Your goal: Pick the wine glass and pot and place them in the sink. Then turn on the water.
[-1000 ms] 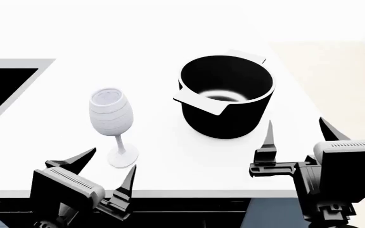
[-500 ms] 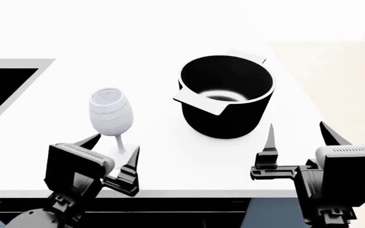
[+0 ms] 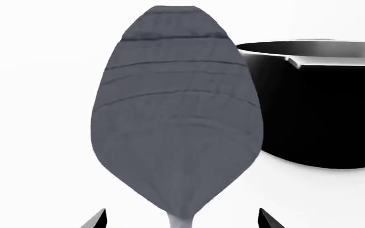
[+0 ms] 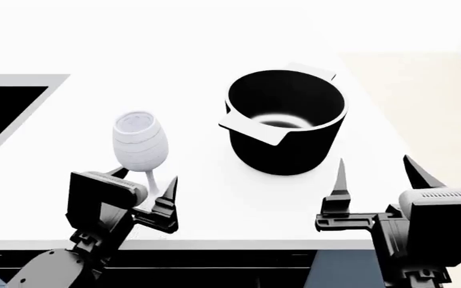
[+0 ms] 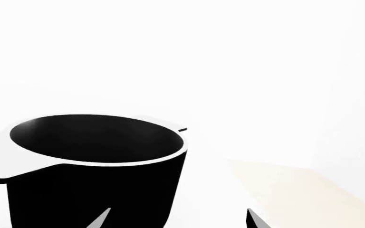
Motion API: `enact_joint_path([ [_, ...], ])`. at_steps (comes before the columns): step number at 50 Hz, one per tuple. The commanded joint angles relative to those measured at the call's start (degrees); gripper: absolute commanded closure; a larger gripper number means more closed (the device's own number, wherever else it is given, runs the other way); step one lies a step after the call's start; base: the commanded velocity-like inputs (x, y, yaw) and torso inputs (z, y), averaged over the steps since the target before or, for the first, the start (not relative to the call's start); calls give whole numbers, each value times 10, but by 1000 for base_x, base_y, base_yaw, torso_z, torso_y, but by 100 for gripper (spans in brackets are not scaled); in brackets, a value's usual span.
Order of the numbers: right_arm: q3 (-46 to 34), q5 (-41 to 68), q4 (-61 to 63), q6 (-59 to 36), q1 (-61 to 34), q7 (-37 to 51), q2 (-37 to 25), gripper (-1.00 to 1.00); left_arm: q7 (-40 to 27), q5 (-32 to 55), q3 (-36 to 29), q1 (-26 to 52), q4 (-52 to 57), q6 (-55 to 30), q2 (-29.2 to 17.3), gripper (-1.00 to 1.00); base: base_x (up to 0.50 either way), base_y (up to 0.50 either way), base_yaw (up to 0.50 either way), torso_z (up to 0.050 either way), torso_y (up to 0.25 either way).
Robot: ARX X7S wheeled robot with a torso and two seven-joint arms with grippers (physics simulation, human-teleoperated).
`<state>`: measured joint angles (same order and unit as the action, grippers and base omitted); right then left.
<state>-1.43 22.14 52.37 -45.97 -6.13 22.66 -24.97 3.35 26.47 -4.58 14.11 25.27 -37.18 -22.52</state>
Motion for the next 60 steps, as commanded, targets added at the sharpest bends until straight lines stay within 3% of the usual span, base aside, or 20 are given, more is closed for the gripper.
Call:
enact_joint_path([
  [1, 2, 5, 7, 2, 6, 3, -2, -100, 1, 0, -2, 13, -21, 5, 4, -100, 0, 0, 0, 0, 0],
  [25, -4, 15, 11, -6, -2, 11, -6, -100, 5, 6, -9, 37, -55, 8, 11, -100, 0, 0, 0, 0, 0],
  [26, -4, 17, 9, -7, -3, 10, -5, -100, 5, 7, -9, 37, -54, 7, 11, 100, 0, 0, 0, 0, 0],
  [47, 2, 31, 12, -22, -9, 21, -7, -100, -11, 29, 22, 26, -27, 11, 10, 100, 0, 0, 0, 0, 0],
  [56, 41, 100, 48, -128, -64, 52, -1, -100, -53, 32, 46, 26, 39, -8, 3, 100, 0, 0, 0, 0, 1],
  [60, 90, 188, 75, -234, -126, 95, 1, -100, -66, 45, 62, 25, 88, -23, -7, 100, 0, 0, 0, 0, 3],
])
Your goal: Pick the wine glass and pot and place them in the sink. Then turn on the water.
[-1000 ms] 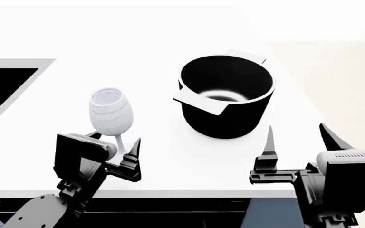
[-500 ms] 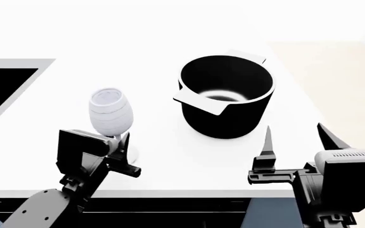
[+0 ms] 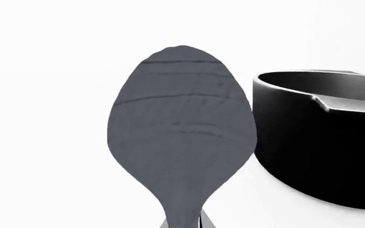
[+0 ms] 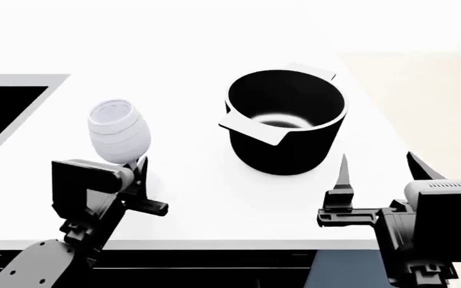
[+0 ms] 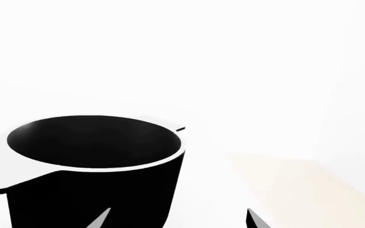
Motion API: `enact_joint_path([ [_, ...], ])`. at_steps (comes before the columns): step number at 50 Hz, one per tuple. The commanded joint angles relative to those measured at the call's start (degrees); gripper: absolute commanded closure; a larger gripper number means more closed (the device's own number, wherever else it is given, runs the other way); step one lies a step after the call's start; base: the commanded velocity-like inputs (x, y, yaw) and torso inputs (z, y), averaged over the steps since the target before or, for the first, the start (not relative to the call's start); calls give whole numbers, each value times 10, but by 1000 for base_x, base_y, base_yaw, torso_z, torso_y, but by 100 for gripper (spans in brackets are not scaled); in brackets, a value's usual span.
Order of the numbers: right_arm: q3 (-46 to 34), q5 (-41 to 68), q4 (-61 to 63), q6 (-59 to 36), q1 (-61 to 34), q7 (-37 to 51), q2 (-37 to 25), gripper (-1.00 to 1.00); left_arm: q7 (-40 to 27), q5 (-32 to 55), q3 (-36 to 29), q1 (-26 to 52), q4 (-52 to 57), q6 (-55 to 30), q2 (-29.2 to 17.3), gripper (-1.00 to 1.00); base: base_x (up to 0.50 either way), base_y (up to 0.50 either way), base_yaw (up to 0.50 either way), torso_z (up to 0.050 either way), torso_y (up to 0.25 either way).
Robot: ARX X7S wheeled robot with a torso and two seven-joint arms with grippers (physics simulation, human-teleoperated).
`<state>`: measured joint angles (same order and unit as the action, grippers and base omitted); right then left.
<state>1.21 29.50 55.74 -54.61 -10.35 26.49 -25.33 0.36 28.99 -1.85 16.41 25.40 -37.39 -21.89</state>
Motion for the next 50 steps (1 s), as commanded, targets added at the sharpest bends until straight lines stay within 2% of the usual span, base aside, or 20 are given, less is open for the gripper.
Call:
enact_joint_path([
  [1, 77, 158, 42, -169, -103, 85, -3, -100, -38, 23, 37, 1, 95, -24, -15, 100, 0, 0, 0, 0, 0],
  [3, 104, 246, 41, -209, -141, 139, -14, -100, -39, 17, 35, -4, 109, -21, -22, 100, 0, 0, 0, 0, 0],
  [5, 169, 376, 26, -289, -202, 205, -1, -100, -40, 20, 39, -7, 117, -22, -24, 100, 0, 0, 0, 0, 5],
  [7, 198, 540, -24, -328, -264, 336, -12, -100, -42, 23, 42, -9, 125, -24, -26, 100, 0, 0, 0, 0, 0],
  [10, 127, 747, -107, -259, -336, 525, -82, -100, -45, 28, 46, -8, 135, -30, -29, 100, 0, 0, 0, 0, 0],
  [14, 27, 855, -182, -185, -437, 625, -128, -100, -48, 35, 55, -9, 146, -35, -34, 100, 0, 0, 0, 0, 0],
  [22, -165, 899, -296, -68, -617, 633, -178, -100, -62, 70, 73, 12, 163, -72, -40, 100, 0, 0, 0, 0, 1],
  [26, -231, 915, -341, -39, -691, 630, -184, -100, -62, 71, 74, 12, 163, -72, -41, 100, 0, 0, 0, 0, 2],
  [38, -312, 871, -485, -42, -767, 597, -143, -100, -65, 80, 84, 11, 169, -73, -46, 100, 0, 0, 0, 0, 0],
  [50, -355, 783, -617, -36, -771, 525, -92, -100, -61, 79, 85, 8, 159, -61, -46, 100, 0, 0, 0, 0, 1],
])
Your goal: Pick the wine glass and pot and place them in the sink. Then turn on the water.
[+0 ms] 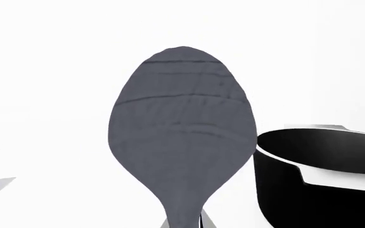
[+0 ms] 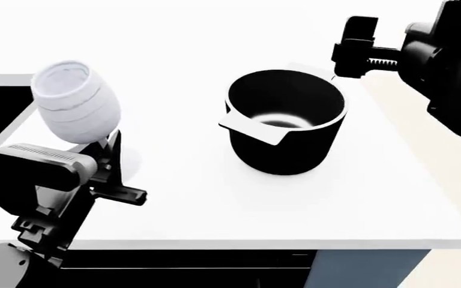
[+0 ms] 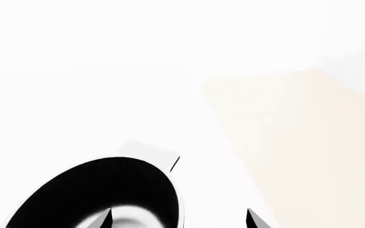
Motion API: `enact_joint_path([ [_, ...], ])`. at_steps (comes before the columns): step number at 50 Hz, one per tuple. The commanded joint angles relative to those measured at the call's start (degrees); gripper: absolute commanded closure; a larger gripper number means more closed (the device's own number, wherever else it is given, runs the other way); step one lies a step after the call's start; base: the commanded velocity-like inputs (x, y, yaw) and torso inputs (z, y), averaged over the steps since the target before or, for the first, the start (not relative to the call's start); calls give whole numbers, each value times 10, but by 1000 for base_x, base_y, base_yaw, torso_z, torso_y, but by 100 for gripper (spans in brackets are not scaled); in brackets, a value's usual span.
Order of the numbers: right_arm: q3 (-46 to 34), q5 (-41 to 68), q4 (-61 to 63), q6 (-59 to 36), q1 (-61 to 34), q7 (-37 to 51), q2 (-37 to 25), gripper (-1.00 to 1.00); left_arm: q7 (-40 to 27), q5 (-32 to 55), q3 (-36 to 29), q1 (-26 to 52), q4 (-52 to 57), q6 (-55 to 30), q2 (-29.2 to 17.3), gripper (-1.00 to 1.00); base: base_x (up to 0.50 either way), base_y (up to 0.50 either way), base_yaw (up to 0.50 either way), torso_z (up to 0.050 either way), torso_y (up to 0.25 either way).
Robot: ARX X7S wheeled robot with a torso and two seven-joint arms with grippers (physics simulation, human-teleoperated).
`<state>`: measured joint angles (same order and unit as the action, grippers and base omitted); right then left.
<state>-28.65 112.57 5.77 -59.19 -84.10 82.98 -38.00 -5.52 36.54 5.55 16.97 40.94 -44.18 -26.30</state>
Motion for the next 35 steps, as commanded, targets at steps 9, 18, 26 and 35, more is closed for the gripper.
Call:
enact_joint_path([
  [9, -95, -102, -213, 1, -57, -85, 72, -100, -2, 8, 14, 2, 2, 8, -4, 100, 0, 0, 0, 0, 1],
  [18, -116, -131, -287, 11, -49, -133, 99, -100, 0, 8, 20, -7, 0, 17, -5, 100, 0, 0, 0, 0, 1],
  [26, -135, -152, -331, 16, -34, -164, 116, -100, 0, 11, 23, -8, -2, 19, -7, 100, 0, 0, 0, 0, 1],
  [35, -140, -161, -354, 27, -22, -187, 122, -100, 3, 7, 20, -13, -6, 27, -7, 100, 0, 0, 0, 0, 1],
])
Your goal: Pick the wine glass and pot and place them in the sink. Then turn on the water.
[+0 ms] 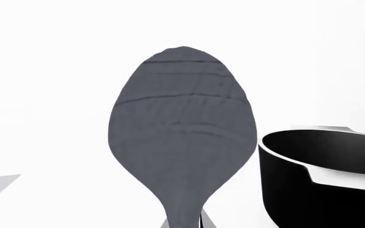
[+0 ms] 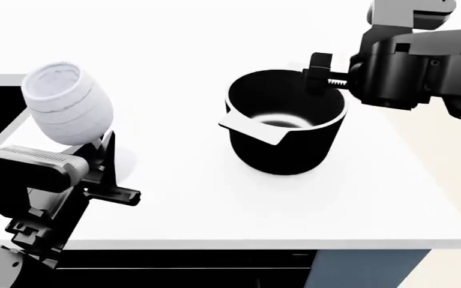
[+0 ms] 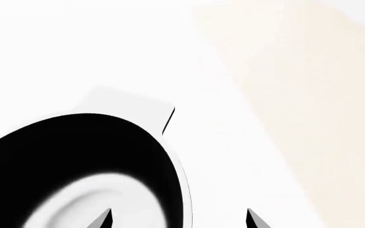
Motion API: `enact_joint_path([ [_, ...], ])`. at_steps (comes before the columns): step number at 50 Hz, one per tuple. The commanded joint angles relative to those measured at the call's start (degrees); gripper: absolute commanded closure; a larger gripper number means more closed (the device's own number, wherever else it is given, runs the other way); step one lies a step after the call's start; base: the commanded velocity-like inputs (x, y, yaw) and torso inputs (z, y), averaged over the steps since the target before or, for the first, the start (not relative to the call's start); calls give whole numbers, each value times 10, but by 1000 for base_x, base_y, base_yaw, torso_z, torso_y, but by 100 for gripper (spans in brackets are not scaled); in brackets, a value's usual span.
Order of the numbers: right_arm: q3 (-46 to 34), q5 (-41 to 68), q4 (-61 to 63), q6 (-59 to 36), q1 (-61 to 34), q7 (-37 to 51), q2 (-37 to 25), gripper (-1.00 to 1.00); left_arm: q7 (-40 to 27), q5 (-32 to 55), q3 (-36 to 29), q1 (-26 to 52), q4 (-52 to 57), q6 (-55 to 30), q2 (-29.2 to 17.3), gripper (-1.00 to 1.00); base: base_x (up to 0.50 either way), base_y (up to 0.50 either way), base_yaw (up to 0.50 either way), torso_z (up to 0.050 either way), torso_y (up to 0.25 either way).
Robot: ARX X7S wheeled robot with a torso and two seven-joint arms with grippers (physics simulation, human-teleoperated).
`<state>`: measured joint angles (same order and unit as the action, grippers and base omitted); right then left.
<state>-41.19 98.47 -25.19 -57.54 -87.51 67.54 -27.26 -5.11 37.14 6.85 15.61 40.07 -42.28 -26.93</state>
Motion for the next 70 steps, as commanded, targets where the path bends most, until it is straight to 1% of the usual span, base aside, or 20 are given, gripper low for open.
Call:
enact_joint_path([
  [1, -15, -21, -44, 10, 13, -34, 15, -100, -1, 0, 6, 0, 2, 9, -1, 100, 0, 0, 0, 0, 0],
  [10, -24, -37, -90, 17, 2, -70, 31, -100, -3, 7, 9, -2, 7, 6, -4, 100, 0, 0, 0, 2, 1],
  [27, -60, -89, -208, 42, -2, -166, 72, -100, 3, 0, 3, -6, -9, 22, -2, 100, 0, 0, 0, 0, 1],
  [41, -81, -115, -273, 55, -1, -207, 93, -100, 0, 7, 8, -8, -9, 21, -5, 100, 0, 0, 0, 0, 1],
  [47, -81, -115, -278, 57, 1, -213, 94, -100, 0, 6, 8, -10, -11, 25, -5, 100, 0, 0, 0, 0, 0],
  [48, -81, -115, -278, 58, 1, -215, 93, 100, 1, 5, 7, -12, -11, 27, -5, 100, 0, 0, 0, 0, 0],
  [62, -62, -96, -231, 58, 16, -202, 65, 100, -3, 6, 7, -11, -12, 28, -6, 100, 0, 0, 0, 0, 0],
  [66, -48, -81, -188, 60, 28, -181, 44, 100, -5, 8, 8, -11, -11, 27, -7, 100, 0, 0, 0, 0, 0],
  [70, -30, -65, -118, 66, 48, -146, 16, 100, -6, 8, 7, -11, -9, 26, -7, 100, 0, 0, 0, 0, 0],
])
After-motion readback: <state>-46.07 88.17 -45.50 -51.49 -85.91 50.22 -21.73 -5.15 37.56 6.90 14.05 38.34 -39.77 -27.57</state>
